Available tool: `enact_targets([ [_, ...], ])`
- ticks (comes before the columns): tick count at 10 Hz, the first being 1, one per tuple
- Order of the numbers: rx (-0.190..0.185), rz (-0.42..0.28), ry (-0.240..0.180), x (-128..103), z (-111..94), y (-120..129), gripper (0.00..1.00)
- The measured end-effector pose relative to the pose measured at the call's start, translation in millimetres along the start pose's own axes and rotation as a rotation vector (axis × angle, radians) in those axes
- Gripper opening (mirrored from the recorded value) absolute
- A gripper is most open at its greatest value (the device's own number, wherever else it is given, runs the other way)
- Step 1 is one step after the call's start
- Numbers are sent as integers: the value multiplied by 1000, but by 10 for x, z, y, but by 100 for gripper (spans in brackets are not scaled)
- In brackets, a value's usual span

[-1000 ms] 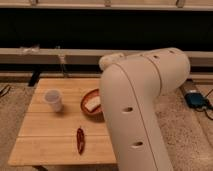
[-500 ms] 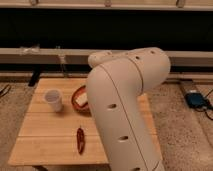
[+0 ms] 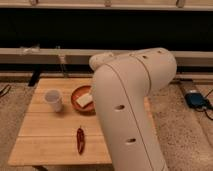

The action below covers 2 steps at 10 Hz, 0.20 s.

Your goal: Drag the ceramic bowl in a circle

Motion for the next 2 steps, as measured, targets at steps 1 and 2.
enact_targets([
  [1, 0, 0, 1, 2, 3, 0, 80],
  [2, 0, -2, 1, 3, 4, 13, 80],
])
